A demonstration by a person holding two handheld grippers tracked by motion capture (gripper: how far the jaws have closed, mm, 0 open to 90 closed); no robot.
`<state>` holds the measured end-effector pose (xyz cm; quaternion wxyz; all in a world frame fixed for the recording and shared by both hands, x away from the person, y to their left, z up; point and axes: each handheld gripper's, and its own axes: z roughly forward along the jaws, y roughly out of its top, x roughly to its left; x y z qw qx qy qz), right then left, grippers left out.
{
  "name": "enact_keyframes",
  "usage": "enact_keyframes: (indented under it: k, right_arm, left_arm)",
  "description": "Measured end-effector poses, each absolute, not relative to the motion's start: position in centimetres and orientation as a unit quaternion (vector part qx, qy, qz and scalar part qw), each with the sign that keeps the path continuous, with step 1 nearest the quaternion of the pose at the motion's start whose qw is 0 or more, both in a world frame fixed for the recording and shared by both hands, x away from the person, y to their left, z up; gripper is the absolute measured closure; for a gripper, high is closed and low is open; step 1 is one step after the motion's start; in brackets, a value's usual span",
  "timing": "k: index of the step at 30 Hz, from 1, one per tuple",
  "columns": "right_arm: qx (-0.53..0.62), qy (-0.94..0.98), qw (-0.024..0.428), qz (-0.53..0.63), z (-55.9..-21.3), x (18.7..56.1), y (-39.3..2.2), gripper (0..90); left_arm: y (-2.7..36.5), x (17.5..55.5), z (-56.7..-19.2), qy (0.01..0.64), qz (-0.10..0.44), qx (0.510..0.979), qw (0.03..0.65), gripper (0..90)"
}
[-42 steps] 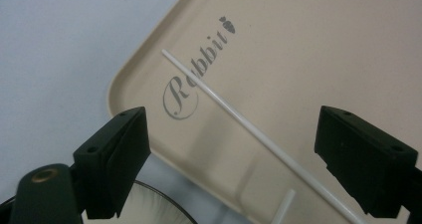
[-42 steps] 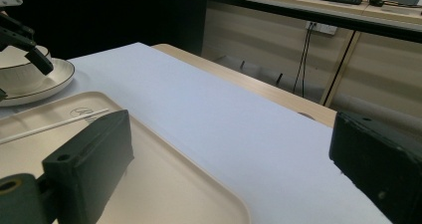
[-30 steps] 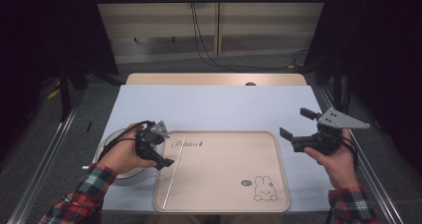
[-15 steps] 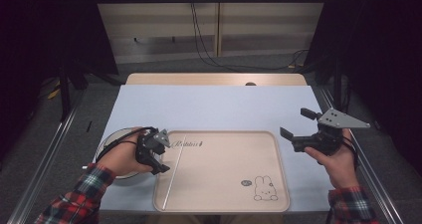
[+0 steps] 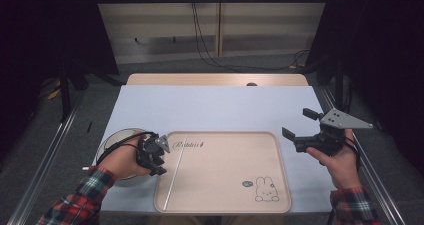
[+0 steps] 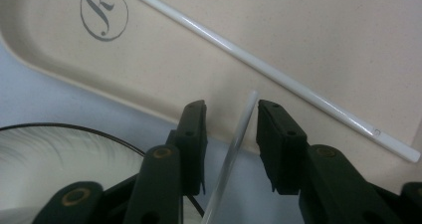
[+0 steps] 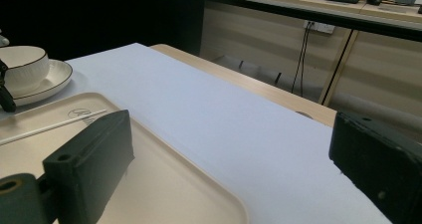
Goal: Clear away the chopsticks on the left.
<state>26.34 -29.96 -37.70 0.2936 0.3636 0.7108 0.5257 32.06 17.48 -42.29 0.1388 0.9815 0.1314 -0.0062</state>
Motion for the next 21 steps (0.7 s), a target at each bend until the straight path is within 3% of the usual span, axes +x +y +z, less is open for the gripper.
enact_keyframes:
  k: [8, 10, 13, 21]
  right_arm:
    - [0.364, 0.711, 0.294, 0.526, -37.7, 26.4, -30.1, 3.2]
    - [0.364, 0.711, 0.294, 0.525, -37.7, 26.4, -30.0, 3.2]
    - [0.363, 0.711, 0.296, 0.525, -37.7, 26.3, -30.1, 3.2]
    - [0.364, 0.710, 0.296, 0.526, -37.7, 26.3, -30.1, 3.2]
  left_arm:
    - [17.7, 32.3, -41.7, 0.189, 0.010, 0.970, 0.151, 86.5]
    - [18.2, 32.8, -40.8, 0.239, -0.022, 0.951, 0.195, 85.9]
    - [18.9, 33.2, -39.0, 0.273, 0.017, 0.934, 0.231, 87.3]
    - [20.9, 33.8, -34.7, 0.356, 0.048, 0.843, 0.400, 87.5]
